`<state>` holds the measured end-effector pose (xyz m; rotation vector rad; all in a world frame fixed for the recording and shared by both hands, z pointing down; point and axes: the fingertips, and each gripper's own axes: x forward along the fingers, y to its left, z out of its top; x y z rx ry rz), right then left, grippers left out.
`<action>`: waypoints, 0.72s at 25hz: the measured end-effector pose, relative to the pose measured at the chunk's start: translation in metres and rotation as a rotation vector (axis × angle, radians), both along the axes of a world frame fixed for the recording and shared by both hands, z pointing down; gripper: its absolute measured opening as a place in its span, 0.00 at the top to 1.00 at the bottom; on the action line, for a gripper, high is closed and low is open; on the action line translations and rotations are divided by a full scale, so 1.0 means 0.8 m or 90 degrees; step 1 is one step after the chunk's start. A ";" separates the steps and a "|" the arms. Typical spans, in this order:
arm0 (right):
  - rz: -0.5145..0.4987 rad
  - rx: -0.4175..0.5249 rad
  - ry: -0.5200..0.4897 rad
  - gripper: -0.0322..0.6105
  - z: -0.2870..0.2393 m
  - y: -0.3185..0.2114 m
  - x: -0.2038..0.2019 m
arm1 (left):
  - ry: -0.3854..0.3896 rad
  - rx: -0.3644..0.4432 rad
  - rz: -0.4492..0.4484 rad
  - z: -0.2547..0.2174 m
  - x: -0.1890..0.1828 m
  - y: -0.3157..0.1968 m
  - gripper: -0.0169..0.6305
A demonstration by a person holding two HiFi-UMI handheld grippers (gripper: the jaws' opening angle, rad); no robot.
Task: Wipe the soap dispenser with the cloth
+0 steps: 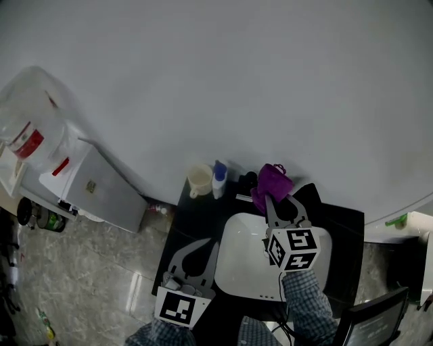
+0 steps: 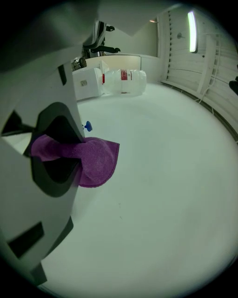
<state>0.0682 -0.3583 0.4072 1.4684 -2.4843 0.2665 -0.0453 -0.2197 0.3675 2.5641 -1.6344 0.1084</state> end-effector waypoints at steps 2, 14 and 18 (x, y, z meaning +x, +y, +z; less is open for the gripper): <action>-0.001 -0.019 0.012 0.83 0.011 -0.017 -0.002 | 0.001 -0.006 -0.006 0.003 -0.001 -0.007 0.97; 0.000 -0.117 0.074 0.83 0.097 -0.067 -0.006 | 0.008 -0.036 -0.035 0.017 -0.008 -0.025 0.97; 0.017 -0.144 0.074 0.83 0.127 -0.073 0.003 | 0.001 -0.040 -0.039 0.022 -0.011 -0.024 0.97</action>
